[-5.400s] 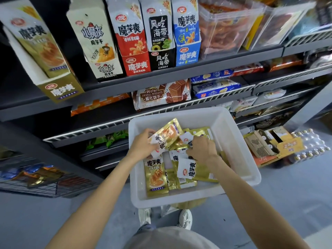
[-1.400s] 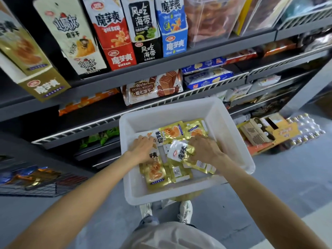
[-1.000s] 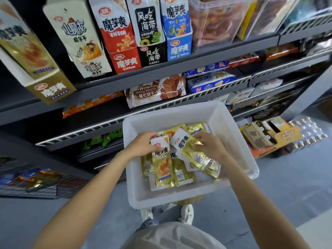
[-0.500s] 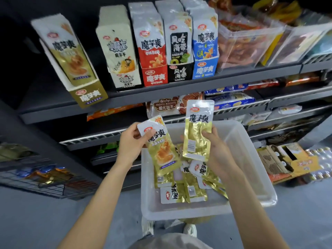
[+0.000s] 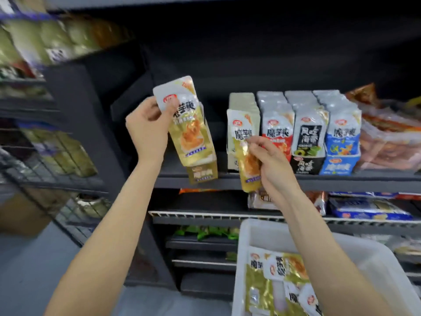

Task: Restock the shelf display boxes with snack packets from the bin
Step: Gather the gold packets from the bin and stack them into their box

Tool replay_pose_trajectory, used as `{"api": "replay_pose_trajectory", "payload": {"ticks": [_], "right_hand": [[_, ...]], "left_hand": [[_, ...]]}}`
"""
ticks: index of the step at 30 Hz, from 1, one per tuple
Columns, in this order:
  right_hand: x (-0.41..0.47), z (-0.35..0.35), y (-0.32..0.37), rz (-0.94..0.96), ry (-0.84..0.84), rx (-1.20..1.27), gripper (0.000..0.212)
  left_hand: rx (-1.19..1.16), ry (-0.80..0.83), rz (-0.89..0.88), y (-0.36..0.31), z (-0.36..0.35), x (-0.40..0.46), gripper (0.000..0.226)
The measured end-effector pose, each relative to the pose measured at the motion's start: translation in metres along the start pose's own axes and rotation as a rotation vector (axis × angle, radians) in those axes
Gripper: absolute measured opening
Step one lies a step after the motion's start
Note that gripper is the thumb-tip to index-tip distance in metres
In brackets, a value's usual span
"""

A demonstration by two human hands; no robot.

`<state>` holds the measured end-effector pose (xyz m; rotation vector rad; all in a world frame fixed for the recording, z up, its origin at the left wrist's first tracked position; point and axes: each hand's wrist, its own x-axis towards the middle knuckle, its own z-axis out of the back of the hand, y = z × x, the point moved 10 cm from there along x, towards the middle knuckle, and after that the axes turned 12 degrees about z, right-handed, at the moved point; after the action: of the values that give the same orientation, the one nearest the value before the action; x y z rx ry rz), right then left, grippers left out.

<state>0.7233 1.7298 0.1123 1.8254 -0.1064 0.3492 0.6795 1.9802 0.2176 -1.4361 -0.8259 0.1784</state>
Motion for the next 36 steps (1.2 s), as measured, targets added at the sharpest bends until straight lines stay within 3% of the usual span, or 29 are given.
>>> {"api": "replay_pose_trajectory", "payload": {"ticks": [2,8,16,22,26,30,34,36], "right_hand": [[0.014,-0.015,0.008,0.026,-0.002,0.034,0.018],[0.041,-0.037,0.026,0.108,-0.043,0.078,0.036],[0.062,-0.043,0.028,0.224,-0.087,-0.144,0.003],[0.074,-0.045,0.040,0.350,-0.173,-0.260,0.009],[0.080,-0.061,0.041,0.404,-0.141,-0.448,0.010],[0.085,-0.094,0.035,0.506,-0.037,-0.800,0.012],[0.099,-0.116,0.009,0.456,0.055,-1.193,0.032],[0.101,-0.122,0.000,0.420,0.078,-1.254,0.041]], "left_hand": [[0.060,0.000,-0.030,0.001,-0.006,0.020,0.002],[0.234,0.044,-0.100,0.020,-0.024,0.045,0.013],[0.414,0.223,-0.046,0.069,-0.048,0.061,0.021],[0.760,0.181,-0.246,0.068,-0.055,0.067,0.025],[0.776,0.136,-0.201,0.076,-0.044,0.075,0.022],[0.578,0.136,-0.047,0.088,-0.029,0.080,0.018],[0.514,0.135,-0.012,0.090,-0.024,0.079,0.014],[0.500,0.149,-0.012,0.090,-0.025,0.076,0.016]]}}
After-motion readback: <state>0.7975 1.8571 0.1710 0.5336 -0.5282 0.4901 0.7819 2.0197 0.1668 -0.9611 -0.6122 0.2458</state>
